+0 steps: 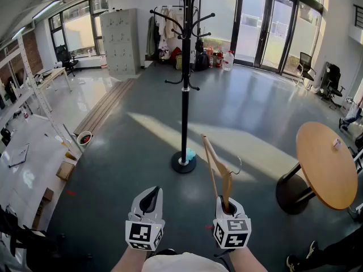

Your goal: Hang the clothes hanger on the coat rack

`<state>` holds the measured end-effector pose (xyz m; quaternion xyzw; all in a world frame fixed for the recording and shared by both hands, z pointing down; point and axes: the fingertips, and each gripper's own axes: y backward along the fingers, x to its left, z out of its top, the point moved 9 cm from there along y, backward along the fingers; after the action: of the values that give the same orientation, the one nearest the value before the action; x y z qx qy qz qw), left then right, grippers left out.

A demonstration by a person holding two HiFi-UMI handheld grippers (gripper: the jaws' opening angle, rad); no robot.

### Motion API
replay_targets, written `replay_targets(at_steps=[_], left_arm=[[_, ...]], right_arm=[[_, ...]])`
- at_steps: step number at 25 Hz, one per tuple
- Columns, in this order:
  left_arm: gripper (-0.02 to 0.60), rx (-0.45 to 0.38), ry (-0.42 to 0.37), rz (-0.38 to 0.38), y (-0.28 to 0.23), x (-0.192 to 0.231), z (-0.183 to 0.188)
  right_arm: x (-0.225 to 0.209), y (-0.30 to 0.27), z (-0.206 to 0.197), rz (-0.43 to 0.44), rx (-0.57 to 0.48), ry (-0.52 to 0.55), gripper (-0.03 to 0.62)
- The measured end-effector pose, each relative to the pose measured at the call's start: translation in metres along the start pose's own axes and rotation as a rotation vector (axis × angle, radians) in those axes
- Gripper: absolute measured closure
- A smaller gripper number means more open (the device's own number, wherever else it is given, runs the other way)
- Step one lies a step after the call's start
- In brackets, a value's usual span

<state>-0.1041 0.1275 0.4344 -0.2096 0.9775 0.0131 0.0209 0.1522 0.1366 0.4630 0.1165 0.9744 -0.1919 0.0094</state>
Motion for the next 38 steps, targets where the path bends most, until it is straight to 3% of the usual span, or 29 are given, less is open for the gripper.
replay_targets(at_steps=[26,38], left_arm=[[0.581,0.034,0.013,0.028,-0.011,-0.016,-0.016],[0.581,0.051,0.026,0.021,-0.075,0.034,-0.033]], right_arm=[[-0.030,-0.010,-0.014,0.009,0.037,-0.055,0.566],[-0.036,-0.088,-0.001,-0.011,0.071,-0.070,0.566]])
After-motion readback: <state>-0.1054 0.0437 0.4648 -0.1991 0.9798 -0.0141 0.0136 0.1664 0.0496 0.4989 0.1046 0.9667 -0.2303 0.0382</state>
